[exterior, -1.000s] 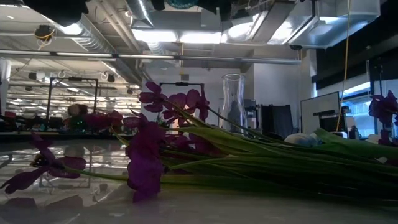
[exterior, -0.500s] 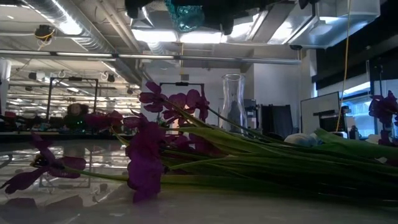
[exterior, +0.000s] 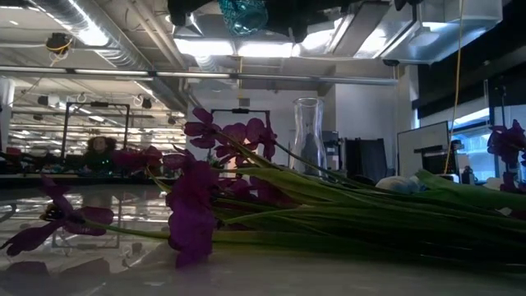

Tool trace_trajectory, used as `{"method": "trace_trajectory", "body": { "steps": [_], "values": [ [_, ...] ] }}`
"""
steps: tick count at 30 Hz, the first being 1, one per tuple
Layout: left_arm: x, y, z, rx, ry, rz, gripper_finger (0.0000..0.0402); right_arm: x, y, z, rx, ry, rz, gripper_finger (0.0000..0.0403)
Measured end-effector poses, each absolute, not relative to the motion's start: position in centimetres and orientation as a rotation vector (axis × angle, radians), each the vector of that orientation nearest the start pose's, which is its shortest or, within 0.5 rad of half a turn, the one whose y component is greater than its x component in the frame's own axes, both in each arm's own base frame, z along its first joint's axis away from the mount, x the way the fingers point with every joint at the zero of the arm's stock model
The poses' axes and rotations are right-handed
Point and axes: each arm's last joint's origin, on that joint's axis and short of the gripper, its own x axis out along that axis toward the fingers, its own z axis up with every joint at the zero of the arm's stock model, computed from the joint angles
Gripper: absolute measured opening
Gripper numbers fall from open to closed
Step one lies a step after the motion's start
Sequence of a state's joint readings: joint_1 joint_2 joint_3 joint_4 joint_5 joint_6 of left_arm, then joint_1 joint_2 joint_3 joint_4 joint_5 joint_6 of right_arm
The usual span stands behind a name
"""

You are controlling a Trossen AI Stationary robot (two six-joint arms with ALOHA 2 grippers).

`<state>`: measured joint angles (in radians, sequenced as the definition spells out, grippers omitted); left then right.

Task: Sort flowers into vase by color
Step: Adjust the blue flower vase

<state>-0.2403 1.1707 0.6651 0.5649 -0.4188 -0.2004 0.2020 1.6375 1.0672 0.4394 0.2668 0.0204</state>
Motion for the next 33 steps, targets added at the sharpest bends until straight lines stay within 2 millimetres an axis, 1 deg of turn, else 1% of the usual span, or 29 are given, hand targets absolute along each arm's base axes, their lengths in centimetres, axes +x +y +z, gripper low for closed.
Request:
{"method": "trace_trajectory", "body": {
  "steps": [5,13,23,31,33],
  "values": [
    [25.5,-4.9,28.4,-0.203,-0.087,0.176,0.0303,36.5,6.7,27.4,-0.007,0.113,-0.067,0.0248],
    [25.3,-5.2,29.2,-0.118,-0.170,0.165,0.0303,36.6,6.8,28.3,-0.016,0.024,-0.055,0.0248],
    [25.3,-5.3,29.5,-0.014,-0.189,0.163,0.0303,36.6,6.8,28.7,-0.028,-0.012,-0.057,0.0248],
    [25.3,-5.2,29.5,-0.006,-0.185,0.164,0.0303,36.6,6.7,28.7,-0.055,-0.013,-0.066,0.0248],
    [25.3,-5.2,29.5,-0.028,-0.186,0.173,0.0303,36.6,6.7,28.7,-0.060,-0.012,-0.067,0.0248]
  ]
}}
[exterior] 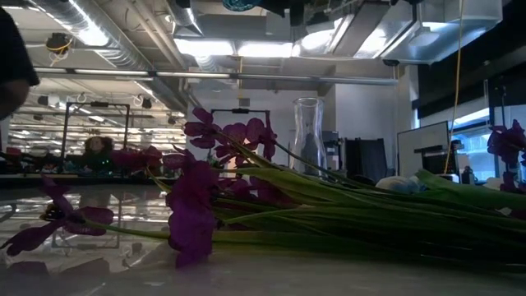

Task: Sort flowers into vase by color
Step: Adjust the blue flower vase

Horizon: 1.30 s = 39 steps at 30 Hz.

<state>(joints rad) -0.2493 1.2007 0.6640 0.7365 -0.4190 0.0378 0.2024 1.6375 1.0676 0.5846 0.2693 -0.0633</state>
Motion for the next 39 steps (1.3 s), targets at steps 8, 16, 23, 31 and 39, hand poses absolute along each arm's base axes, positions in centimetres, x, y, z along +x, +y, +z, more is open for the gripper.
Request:
{"method": "trace_trajectory", "body": {
  "steps": [8,16,23,31,39],
  "values": [
    [25.3,-5.2,29.4,-0.148,-0.190,0.178,0.0303,36.6,6.7,28.7,-0.083,-0.008,-0.072,0.0248],
    [25.3,-4.8,29.8,-0.141,-0.232,0.165,0.0303,36.6,6.7,28.7,-0.082,-0.009,-0.072,0.0248],
    [25.5,-4.1,29.8,-0.114,-0.238,0.151,0.0265,36.6,6.6,28.7,-0.049,-0.006,-0.082,0.0248],
    [25.5,-4.0,29.4,-0.135,-0.192,0.185,0.0242,36.6,6.6,28.1,-0.071,0.051,-0.113,0.0301],
    [23.2,-3.0,27.8,-0.071,-0.056,0.334,0.0242,36.4,6.6,27.9,-0.083,0.085,-0.116,0.0335]
  ]
}}
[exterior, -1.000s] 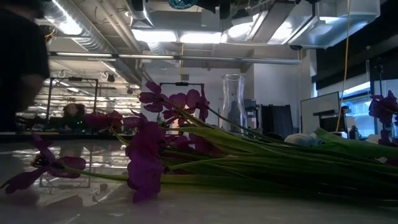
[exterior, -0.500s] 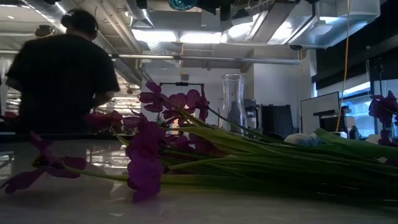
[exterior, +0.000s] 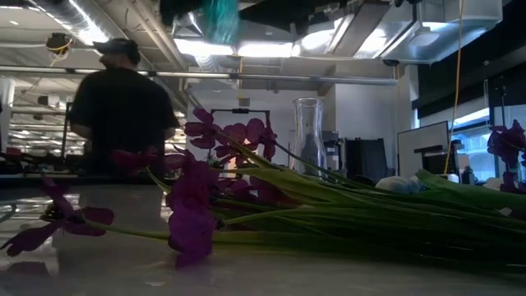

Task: Sort flowers into vase by color
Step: Adjust the blue flower vase

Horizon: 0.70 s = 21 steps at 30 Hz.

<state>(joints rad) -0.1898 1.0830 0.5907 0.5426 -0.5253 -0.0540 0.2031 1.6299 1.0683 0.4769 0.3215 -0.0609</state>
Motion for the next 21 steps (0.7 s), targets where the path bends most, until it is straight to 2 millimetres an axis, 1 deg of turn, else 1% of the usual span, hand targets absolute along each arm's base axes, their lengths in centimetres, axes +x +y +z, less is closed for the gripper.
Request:
{"method": "trace_trajectory", "body": {
  "steps": [2,4,6,9,13,15,18,21],
  "values": [
    [22.6,-2.3,26.1,-0.083,-0.038,0.382,0.0242,36.4,6.6,28.0,-0.082,0.084,-0.114,0.0313],
    [21.7,-1.8,24.4,-0.095,-0.034,0.438,0.0242,36.4,6.7,28.0,-0.071,0.084,-0.117,0.0300],
    [20.9,-1.2,23.0,-0.101,-0.025,0.489,0.0242,36.3,7.0,27.9,-0.054,0.086,-0.120,0.0296],
    [19.8,-0.6,20.3,-0.106,0.041,0.561,0.0242,36.1,7.7,27.9,-0.055,0.086,-0.134,0.0301],
    [18.6,0.1,18.3,-0.161,0.015,0.622,0.0242,35.8,9.1,27.9,-0.059,0.088,-0.124,0.0310],
    [17.6,0.4,16.9,-0.171,0.006,0.659,0.0242,35.6,9.6,27.9,-0.061,0.087,-0.138,0.0311],
    [16.3,0.6,16.0,-0.205,-0.054,0.703,0.0242,35.4,10.2,27.8,-0.064,0.088,-0.165,0.0312],
    [15.4,0.9,14.9,-0.197,-0.042,0.748,0.0242,35.4,10.4,27.6,-0.068,0.094,-0.166,0.0312]
  ]
}}
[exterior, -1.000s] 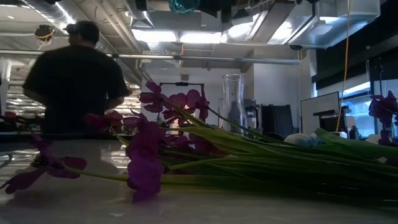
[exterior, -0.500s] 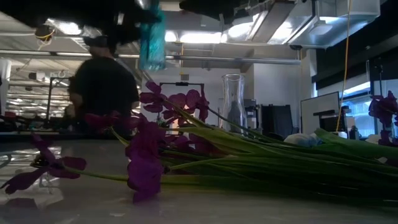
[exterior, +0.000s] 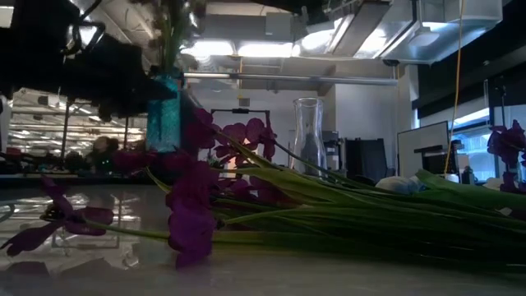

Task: Sort flowers into vase by color
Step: Adjust the blue flower vase

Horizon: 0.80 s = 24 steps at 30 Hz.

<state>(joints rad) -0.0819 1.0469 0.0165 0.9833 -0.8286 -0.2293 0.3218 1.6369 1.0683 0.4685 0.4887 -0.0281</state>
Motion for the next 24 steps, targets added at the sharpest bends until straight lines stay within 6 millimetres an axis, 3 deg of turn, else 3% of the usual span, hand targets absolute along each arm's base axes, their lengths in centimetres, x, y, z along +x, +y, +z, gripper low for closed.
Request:
{"method": "trace_trajectory", "body": {
  "steps": [5,14,24],
  "values": [
    [15.0,1.4,14.3,-0.203,-0.033,0.861,0.0242,36.0,10.5,26.6,-0.078,0.115,-0.184,0.0312],
    [14.6,2.6,13.6,-0.279,-0.093,1.131,0.0242,36.1,10.4,26.5,-0.076,0.103,-0.209,0.0312],
    [15.6,3.0,11.8,-0.309,-0.083,1.230,0.0242,36.1,10.4,26.6,-0.079,0.102,-0.209,0.0312]
  ]
}}
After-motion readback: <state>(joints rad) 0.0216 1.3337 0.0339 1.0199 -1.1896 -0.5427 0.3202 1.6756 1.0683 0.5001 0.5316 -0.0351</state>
